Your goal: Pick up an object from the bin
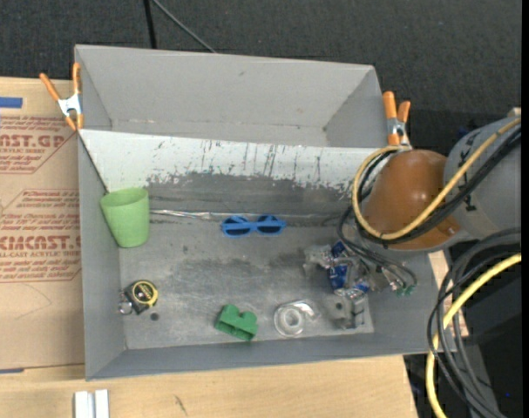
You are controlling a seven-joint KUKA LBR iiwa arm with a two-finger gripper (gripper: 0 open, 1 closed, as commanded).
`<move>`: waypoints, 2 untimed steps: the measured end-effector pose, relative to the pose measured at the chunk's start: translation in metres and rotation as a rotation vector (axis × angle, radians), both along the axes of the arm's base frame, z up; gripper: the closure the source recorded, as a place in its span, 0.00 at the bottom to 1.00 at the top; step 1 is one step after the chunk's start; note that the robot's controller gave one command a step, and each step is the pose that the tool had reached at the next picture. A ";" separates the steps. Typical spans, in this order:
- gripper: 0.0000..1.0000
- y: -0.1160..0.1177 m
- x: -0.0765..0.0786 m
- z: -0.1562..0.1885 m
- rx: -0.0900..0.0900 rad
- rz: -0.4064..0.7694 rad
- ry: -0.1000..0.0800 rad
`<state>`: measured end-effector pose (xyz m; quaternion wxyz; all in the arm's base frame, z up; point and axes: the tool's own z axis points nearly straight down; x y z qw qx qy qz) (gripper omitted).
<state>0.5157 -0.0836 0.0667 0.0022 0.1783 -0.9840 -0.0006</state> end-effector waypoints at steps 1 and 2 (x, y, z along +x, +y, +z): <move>0.00 -0.037 0.066 0.004 -0.001 -0.072 -0.012; 1.00 -0.034 0.064 0.003 0.002 -0.069 -0.006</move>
Offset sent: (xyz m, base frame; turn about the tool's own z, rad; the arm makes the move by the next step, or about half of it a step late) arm 0.0632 -0.0361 0.0033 0.0693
